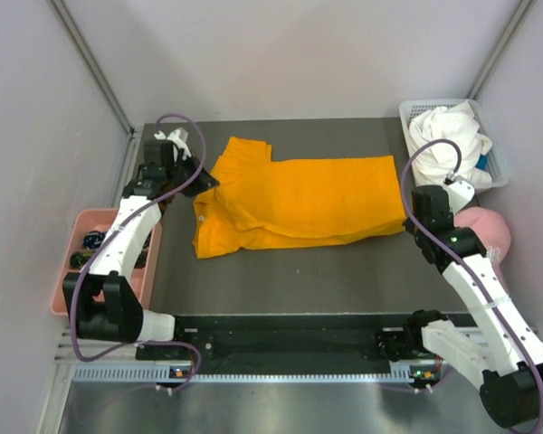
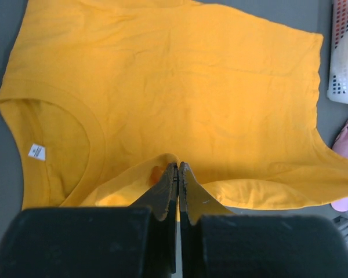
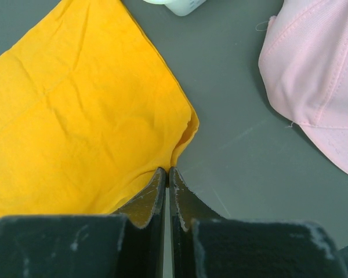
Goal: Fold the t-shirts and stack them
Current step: Fold the flattened tshirt in 1/3 of the way
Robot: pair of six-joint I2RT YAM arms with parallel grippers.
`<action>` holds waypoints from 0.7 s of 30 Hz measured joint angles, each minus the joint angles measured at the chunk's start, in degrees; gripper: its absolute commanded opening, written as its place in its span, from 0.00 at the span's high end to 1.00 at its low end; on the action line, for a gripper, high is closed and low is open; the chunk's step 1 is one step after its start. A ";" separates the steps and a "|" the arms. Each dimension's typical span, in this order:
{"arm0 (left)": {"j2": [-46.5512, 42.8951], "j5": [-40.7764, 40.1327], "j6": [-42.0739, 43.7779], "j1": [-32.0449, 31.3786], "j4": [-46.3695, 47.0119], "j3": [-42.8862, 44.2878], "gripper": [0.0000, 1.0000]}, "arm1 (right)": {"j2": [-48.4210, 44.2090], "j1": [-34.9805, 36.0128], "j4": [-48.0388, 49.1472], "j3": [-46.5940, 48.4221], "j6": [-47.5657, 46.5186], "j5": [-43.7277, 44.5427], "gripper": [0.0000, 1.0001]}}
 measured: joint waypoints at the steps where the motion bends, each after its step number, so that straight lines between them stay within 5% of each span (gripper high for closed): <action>1: 0.48 -0.09 -0.20 -0.31 0.31 0.66 1.00 | 0.26 -0.17 0.48 0.00 -0.17 -0.15 1.00; 21: 11.91 -3.56 -2.38 -2.97 4.35 8.81 1.00 | 15.10 -9.53 8.81 1.20 -2.78 -5.99 1.00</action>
